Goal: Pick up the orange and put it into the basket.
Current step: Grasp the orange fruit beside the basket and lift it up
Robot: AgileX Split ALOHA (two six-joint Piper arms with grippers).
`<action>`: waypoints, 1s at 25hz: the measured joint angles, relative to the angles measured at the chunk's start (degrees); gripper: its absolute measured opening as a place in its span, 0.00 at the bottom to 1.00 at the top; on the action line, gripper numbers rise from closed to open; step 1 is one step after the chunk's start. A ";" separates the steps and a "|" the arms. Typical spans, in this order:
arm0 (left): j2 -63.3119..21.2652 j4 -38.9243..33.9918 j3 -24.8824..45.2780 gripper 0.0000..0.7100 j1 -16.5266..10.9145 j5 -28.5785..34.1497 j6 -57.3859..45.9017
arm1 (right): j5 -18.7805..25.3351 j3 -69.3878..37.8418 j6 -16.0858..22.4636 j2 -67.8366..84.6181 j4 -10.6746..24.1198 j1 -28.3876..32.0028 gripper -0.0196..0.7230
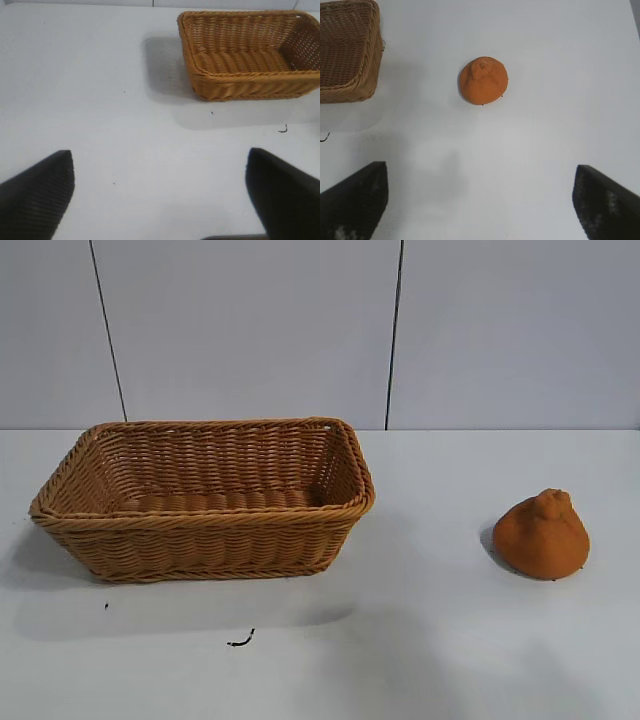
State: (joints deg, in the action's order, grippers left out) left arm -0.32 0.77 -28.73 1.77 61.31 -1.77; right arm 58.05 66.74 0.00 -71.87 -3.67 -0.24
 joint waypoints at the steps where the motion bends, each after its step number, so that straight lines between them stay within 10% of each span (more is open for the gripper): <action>1: 0.00 0.00 0.00 0.94 0.00 0.00 0.00 | 0.13 2.12 0.00 -3.54 -0.09 0.00 0.96; 25: 0.00 0.00 0.00 0.94 0.00 0.00 0.00 | -2.33 17.41 0.00 -50.38 -3.90 0.00 0.96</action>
State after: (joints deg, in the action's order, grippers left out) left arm -0.32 0.77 -28.73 1.77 61.31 -1.77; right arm 55.73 84.15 0.00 -122.25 -7.57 -0.24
